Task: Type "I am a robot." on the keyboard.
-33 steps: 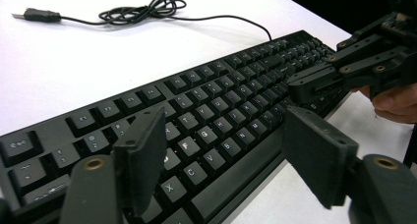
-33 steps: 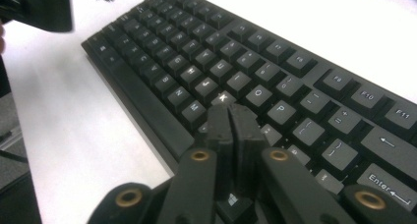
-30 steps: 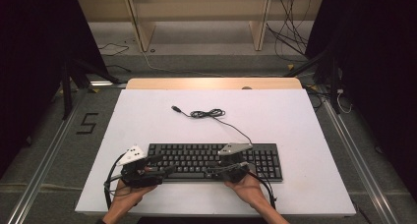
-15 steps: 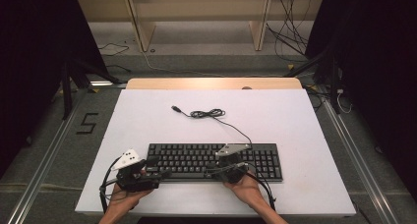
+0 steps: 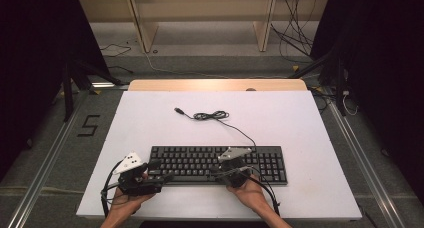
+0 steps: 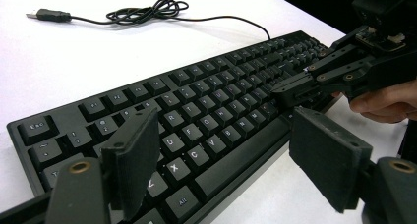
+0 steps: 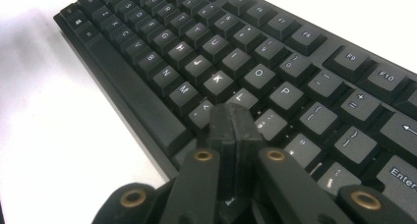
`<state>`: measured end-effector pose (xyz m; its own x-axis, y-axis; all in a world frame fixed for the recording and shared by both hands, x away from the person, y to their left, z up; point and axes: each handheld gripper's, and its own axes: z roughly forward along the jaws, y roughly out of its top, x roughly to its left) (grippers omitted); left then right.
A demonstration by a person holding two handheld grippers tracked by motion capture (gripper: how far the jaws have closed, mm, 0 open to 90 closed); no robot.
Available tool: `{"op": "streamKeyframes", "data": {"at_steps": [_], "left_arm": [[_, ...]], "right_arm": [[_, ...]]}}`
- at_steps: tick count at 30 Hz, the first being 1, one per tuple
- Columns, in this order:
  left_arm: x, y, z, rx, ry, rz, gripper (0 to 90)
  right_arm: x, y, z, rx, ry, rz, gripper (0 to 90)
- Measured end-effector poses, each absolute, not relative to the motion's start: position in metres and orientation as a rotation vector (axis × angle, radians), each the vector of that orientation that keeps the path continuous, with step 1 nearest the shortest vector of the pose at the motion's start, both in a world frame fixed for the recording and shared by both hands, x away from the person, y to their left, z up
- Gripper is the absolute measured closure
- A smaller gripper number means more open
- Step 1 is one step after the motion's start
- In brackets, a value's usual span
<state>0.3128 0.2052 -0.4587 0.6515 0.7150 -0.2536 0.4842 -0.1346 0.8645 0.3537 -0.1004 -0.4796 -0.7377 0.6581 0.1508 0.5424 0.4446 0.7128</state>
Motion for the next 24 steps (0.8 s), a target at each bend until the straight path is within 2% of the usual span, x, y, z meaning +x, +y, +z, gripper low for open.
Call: {"op": "streamKeyframes", "data": {"at_steps": [7,24], "left_arm": [[0.313,0.205,-0.459,1.784,0.967,0.268,26.7],[0.313,0.205,-0.459,1.791,0.963,0.267,26.3]], "right_arm": [[0.355,-0.107,-0.475,1.098,2.515,1.225,86.2],[0.348,-0.142,-0.453,1.116,2.411,1.386,61.4]]}}
